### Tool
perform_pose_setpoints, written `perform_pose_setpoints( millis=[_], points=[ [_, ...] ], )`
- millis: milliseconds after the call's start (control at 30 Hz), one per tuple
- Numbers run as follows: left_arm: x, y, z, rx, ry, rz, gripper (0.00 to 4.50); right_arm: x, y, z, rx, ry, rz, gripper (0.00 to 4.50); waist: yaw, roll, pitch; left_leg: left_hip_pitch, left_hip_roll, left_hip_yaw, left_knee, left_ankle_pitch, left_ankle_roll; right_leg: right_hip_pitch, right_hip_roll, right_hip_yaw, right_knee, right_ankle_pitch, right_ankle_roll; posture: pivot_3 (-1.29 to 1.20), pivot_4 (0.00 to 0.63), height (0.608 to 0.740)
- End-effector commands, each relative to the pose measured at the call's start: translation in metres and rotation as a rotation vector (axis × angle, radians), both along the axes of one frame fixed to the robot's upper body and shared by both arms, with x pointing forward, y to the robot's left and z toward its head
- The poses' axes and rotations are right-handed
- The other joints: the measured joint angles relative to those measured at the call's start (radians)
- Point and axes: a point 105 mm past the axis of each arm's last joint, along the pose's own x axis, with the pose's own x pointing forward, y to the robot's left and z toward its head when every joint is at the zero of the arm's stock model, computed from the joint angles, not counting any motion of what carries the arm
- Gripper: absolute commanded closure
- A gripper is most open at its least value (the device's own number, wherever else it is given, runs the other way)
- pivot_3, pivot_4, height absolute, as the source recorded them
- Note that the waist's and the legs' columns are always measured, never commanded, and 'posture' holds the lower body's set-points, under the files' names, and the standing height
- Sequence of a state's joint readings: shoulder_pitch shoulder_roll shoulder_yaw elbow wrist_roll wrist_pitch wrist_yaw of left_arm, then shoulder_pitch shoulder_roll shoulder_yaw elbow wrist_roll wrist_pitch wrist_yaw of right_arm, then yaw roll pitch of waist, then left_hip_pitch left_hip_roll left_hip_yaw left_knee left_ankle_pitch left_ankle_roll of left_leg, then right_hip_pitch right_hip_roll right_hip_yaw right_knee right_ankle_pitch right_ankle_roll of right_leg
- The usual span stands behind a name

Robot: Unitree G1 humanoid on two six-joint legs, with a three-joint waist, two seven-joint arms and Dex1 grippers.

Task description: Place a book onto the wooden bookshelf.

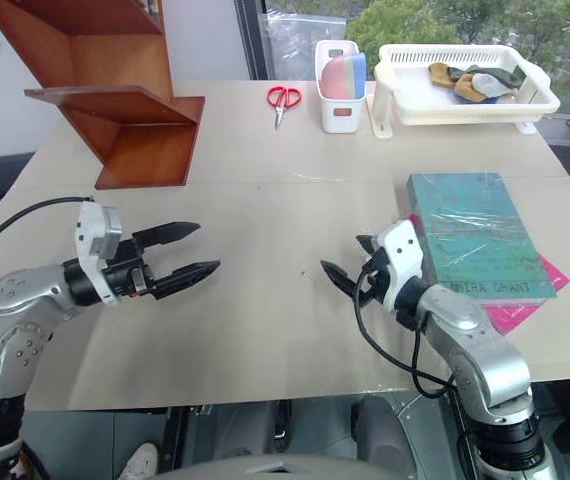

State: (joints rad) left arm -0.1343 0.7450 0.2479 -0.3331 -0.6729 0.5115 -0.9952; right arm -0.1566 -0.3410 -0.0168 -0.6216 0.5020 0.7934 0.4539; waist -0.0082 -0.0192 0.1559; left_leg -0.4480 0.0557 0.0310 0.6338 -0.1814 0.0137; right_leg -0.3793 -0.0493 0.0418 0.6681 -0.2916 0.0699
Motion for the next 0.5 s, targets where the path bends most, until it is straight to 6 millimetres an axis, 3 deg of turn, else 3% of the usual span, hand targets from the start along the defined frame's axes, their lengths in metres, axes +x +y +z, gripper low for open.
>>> perform_pose_setpoints(
  millis=[33,133,200,267,300,433,500],
  points=[
    [-0.004,-0.034,0.017,-0.036,-0.073,-0.141,0.00,-0.003,-0.040,0.046,-0.001,-0.102,-0.025,2.24,0.005,0.000,0.000,0.000,-0.001,-0.001,0.001,0.000,0.000,0.001,0.000,0.000,0.000,0.000,0.000,0.00,0.150,0.740],
    [-0.007,-0.056,0.024,-0.079,-0.091,-0.242,0.00,0.013,-0.107,0.073,-0.145,-0.155,-0.228,3.70,0.010,0.001,0.001,-0.001,-0.003,0.000,0.001,0.000,0.000,0.001,-0.001,0.000,-0.001,0.000,0.000,0.00,0.150,0.740],
    [-0.012,-0.069,0.025,-0.099,-0.094,-0.320,0.00,0.026,-0.158,0.081,-0.282,-0.154,-0.403,4.43,0.009,0.001,0.001,0.000,-0.003,0.000,0.001,0.000,0.000,0.001,0.001,0.000,-0.002,0.000,0.000,0.00,0.150,0.740],
    [-0.018,-0.081,0.025,-0.109,-0.091,-0.414,0.00,0.038,-0.217,0.086,-0.444,-0.143,-0.601,4.43,0.008,0.001,0.001,0.000,-0.002,0.000,0.000,0.000,0.000,0.001,0.002,0.000,-0.002,0.000,0.000,0.00,0.150,0.740],
    [-0.020,-0.084,0.024,-0.106,-0.090,-0.445,0.00,0.041,-0.235,0.085,-0.515,-0.137,-0.646,4.43,0.007,0.001,0.001,0.000,-0.002,0.000,0.000,0.000,0.000,0.000,0.002,0.000,-0.003,0.000,0.000,0.00,0.150,0.740],
    [-0.017,-0.096,0.025,-0.087,-0.105,-0.530,0.00,0.062,-0.289,0.058,-0.710,-0.048,-0.687,4.43,-0.008,0.002,0.001,0.000,-0.002,0.003,0.000,0.000,0.001,0.000,0.002,0.003,-0.004,0.000,0.000,0.00,0.150,0.740],
    [-0.016,-0.096,0.027,-0.088,-0.111,-0.539,0.00,0.067,-0.301,0.047,-0.772,-0.020,-0.674,4.43,-0.017,0.002,0.001,0.001,-0.002,0.005,0.000,0.000,0.001,0.000,0.003,0.005,-0.005,0.000,0.001,0.00,0.150,0.740]
  ],
)
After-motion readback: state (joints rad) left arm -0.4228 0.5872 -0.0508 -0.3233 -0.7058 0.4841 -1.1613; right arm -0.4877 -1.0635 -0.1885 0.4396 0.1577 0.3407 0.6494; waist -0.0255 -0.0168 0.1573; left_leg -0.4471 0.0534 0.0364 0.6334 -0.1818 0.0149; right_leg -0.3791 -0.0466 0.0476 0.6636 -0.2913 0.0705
